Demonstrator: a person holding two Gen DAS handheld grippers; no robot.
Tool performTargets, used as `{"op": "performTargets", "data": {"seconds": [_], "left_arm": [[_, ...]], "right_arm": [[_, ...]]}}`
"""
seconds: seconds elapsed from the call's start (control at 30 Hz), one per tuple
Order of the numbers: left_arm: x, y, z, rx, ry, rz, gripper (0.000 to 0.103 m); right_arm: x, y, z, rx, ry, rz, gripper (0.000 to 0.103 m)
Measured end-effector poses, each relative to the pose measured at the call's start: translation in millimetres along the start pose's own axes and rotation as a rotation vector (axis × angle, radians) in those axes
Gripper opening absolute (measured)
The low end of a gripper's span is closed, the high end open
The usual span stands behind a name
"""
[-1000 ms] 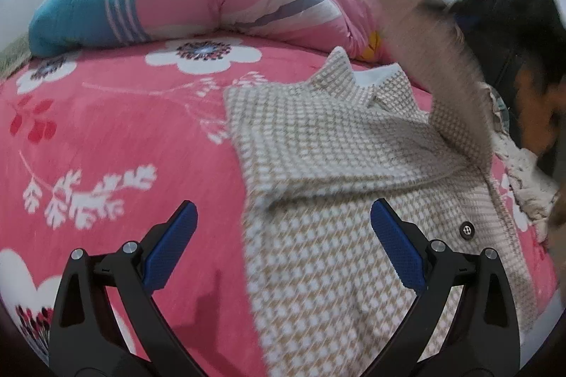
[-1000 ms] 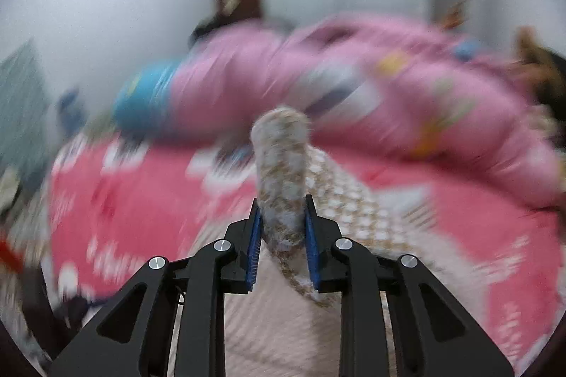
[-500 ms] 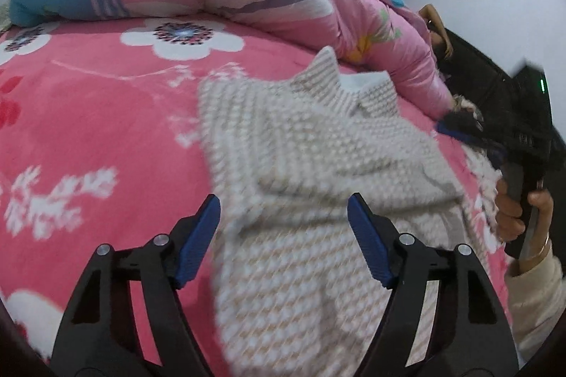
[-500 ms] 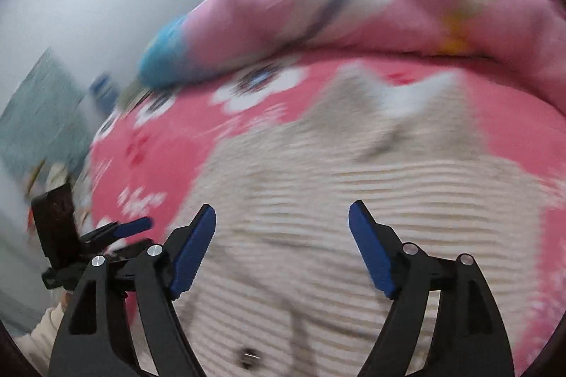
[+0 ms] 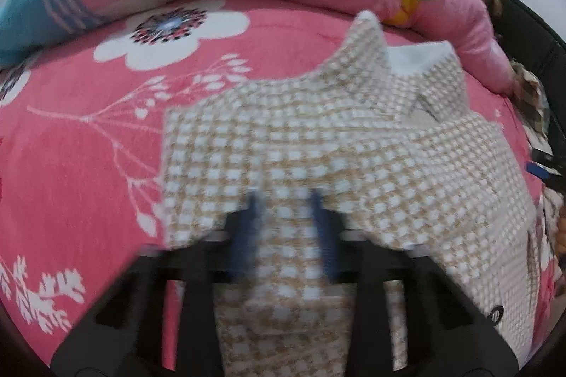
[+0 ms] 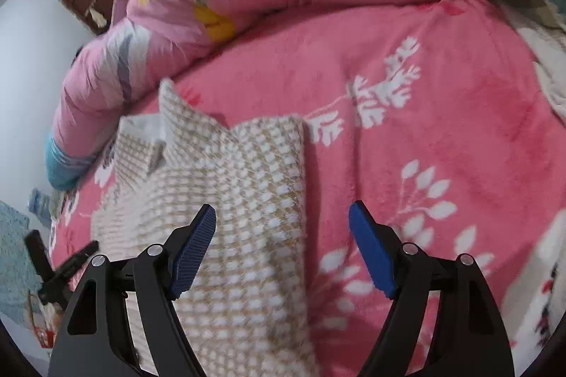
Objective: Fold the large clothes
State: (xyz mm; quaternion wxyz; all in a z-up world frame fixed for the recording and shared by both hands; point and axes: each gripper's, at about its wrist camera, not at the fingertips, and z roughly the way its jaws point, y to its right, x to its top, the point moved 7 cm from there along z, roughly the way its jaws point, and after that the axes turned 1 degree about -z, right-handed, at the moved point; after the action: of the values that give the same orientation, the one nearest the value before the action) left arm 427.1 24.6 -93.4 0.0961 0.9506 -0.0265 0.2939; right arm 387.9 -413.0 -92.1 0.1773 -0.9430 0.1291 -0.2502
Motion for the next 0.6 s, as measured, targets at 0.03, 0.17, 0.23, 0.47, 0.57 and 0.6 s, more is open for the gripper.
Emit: {"op": "performTargets", "data": {"seconds": [0.03,0.17,0.23,0.47,0.57,0.6], "left_arm": [[1,1,-2,0.016,0.009,0.018,0.007],[19,10,-33,0.024,0.110,0.070,0.006],[33,8,-57,0.021,0.184,0.061,0.006],[1,-26,-8,0.106,0.039,0.038,0.006],[-9,-33,-9,0.116,0.078,0.031,0.010],[-8,-34,-13,0.110,0.084,0.017,0.011]], "right_arm": [[-1,1,6,-0.003,-0.007,-0.001,0.072],[0,-3,28,0.007,-0.023,0.005,0.066],[-1,-13,30,0.014,-0.021,-0.017,0.066],[-10,-24,37,-0.024,-0.027,-0.100,0.066],[-9,-26,37,-0.037,-0.026,-0.111,0.066],[-8,-27,33,-0.053,-0.017,-0.123,0.066]]}}
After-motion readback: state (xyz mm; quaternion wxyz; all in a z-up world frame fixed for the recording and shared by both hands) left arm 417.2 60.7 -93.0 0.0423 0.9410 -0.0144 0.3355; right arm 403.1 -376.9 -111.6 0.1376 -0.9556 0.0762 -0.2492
